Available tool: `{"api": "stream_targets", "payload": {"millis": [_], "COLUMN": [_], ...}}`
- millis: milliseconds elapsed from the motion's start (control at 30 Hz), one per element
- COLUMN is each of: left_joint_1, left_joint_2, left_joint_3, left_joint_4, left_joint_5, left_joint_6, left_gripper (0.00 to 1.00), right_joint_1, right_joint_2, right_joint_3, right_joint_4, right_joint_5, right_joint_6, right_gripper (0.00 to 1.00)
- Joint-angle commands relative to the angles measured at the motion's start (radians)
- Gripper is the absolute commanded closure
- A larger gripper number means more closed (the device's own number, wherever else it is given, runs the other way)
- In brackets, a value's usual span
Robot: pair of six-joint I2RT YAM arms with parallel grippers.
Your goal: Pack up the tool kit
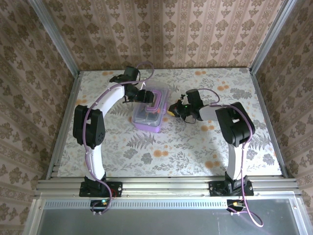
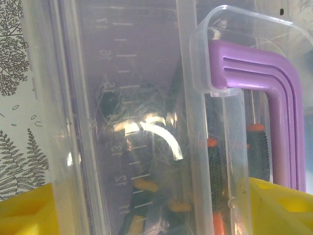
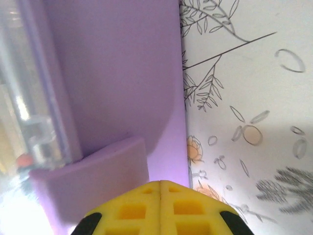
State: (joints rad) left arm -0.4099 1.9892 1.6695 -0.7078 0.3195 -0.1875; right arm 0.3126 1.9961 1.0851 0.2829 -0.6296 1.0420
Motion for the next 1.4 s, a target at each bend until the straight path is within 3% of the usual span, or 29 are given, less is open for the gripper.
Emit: {"api": "stream_targets", "payload": {"millis": [0,433,767,867,1133,1367], "left_joint_1": [-0.008,-0.007,-0.04,-0.087,-0.157,-0.209], "left_joint_2": [0.087,0.059,-0.045,-0.062,-0.04,-0.028], "left_joint_3": [-0.077,-0.039,-0.241,-0.269,-0.201,-0.127], "left_joint_4": [-0.097,-0.096,0.233,0.295,0.264,0.138], "left_joint_5": [0.031,-0.024,0.0,-0.024,-0.074,-0.133], "left_joint_6": [-0.045,-0.119,-0.42,-0.468,-0.483,-0.434], "left_gripper": [0.4,0.4,0.4,0.4,0.38,0.33], "right_joint_1": [-0.058,-0.229,-0.277,-0.288,-0.303,-0.314], "right_joint_2": [-0.092,-0.358,-0.55,-0.593,-0.658,-0.705], "right_joint_3": [-0.057,-0.244,-0.344,-0.365,-0.375,-0.378], "right_joint_4": [-0.069,-0.183,-0.28,-0.3,-0.338,-0.37], "right_joint_5": [0.028,0.039,0.059,0.072,0.069,0.072], "right_joint_6": [-0.09,-0.219,-0.288,-0.302,-0.316,-0.324], "right_gripper": [1.0,0.97,0.97,0.97,0.97,0.97]}}
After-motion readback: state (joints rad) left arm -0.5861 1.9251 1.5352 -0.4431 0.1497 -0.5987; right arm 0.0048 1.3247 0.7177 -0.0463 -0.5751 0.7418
